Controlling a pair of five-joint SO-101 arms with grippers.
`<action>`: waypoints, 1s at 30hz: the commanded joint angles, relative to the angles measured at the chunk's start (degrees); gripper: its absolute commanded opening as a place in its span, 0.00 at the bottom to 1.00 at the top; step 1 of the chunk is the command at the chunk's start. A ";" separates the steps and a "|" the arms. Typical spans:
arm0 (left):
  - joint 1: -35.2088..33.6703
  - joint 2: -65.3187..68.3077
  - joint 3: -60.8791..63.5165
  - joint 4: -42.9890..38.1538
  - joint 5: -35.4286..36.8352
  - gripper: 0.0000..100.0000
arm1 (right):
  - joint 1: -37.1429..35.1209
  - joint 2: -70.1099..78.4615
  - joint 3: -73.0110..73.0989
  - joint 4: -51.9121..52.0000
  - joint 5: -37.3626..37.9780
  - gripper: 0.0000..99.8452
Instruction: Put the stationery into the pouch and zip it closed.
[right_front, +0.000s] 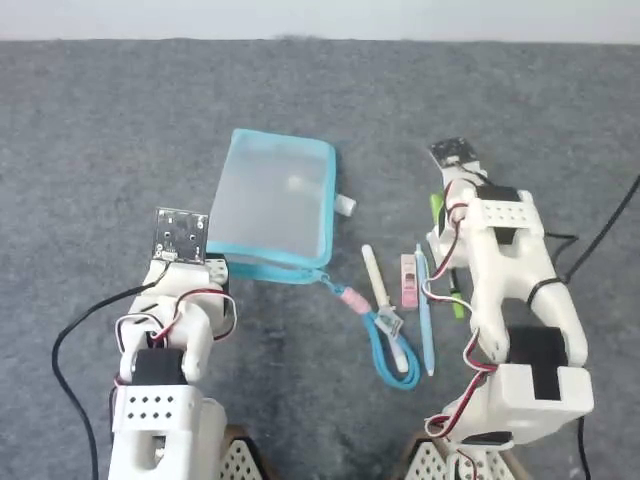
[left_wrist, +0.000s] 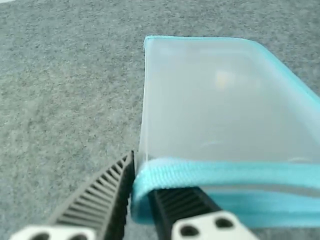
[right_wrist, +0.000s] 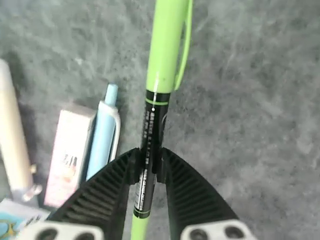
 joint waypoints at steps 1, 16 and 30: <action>-0.44 -1.05 -0.22 -2.11 0.35 0.01 | 0.48 -2.24 -1.93 -1.98 0.97 0.01; -0.09 -1.05 0.22 -2.46 -1.49 0.01 | 0.48 -11.65 7.56 -4.18 0.53 0.15; -0.18 -1.05 0.22 -2.46 -1.58 0.01 | 0.40 -19.82 17.93 -9.63 -1.85 0.15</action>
